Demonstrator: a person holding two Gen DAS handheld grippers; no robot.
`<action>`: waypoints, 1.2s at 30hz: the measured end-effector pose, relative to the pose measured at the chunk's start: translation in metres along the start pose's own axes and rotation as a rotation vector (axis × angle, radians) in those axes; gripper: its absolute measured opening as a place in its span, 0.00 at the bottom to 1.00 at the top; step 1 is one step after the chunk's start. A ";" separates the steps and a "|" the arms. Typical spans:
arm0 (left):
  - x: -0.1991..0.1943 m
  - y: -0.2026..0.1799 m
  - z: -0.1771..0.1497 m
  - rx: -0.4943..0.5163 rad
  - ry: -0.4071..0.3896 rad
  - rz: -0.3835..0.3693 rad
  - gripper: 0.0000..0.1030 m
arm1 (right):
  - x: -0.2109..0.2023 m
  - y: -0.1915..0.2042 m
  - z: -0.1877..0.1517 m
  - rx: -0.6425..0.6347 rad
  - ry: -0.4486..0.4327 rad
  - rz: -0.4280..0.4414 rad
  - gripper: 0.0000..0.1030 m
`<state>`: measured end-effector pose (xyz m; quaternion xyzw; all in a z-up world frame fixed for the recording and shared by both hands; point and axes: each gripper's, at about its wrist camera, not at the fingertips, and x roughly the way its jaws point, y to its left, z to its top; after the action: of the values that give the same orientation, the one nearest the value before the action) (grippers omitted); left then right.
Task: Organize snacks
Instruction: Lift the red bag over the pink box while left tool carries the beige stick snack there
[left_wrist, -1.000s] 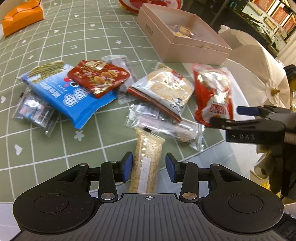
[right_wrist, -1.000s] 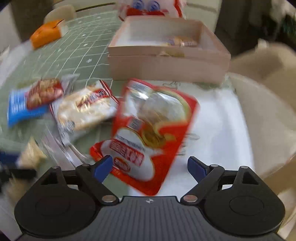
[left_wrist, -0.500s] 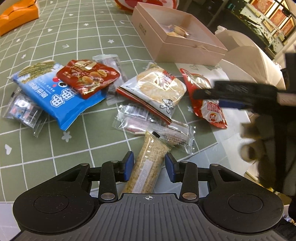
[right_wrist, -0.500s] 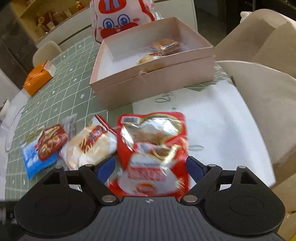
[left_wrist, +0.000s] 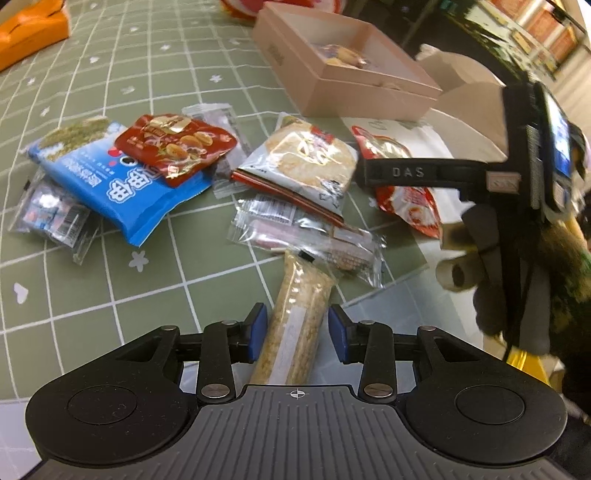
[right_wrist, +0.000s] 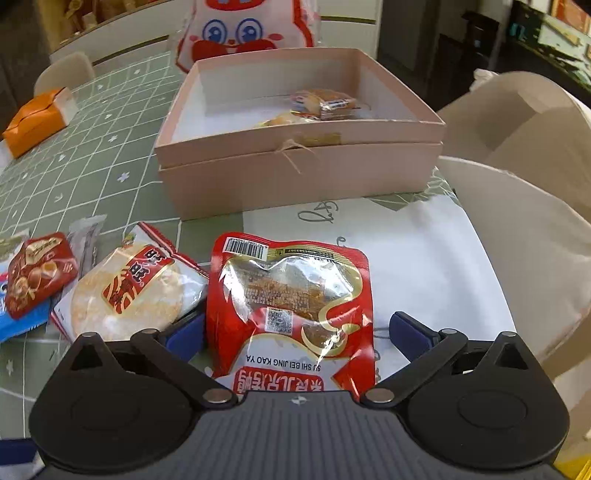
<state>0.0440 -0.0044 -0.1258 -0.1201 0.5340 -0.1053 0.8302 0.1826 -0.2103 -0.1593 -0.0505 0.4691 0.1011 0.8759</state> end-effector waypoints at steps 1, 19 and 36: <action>-0.002 -0.001 -0.002 0.016 0.004 -0.004 0.40 | 0.000 -0.001 0.000 -0.008 -0.002 0.007 1.00; 0.000 -0.002 -0.008 0.035 0.056 -0.047 0.32 | -0.032 -0.021 -0.015 -0.012 0.002 0.054 0.57; -0.043 -0.061 0.045 0.228 -0.063 -0.149 0.32 | -0.154 -0.050 0.017 -0.065 -0.225 0.075 0.56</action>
<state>0.0645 -0.0450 -0.0515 -0.0675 0.4818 -0.2227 0.8448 0.1247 -0.2760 -0.0217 -0.0497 0.3660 0.1542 0.9164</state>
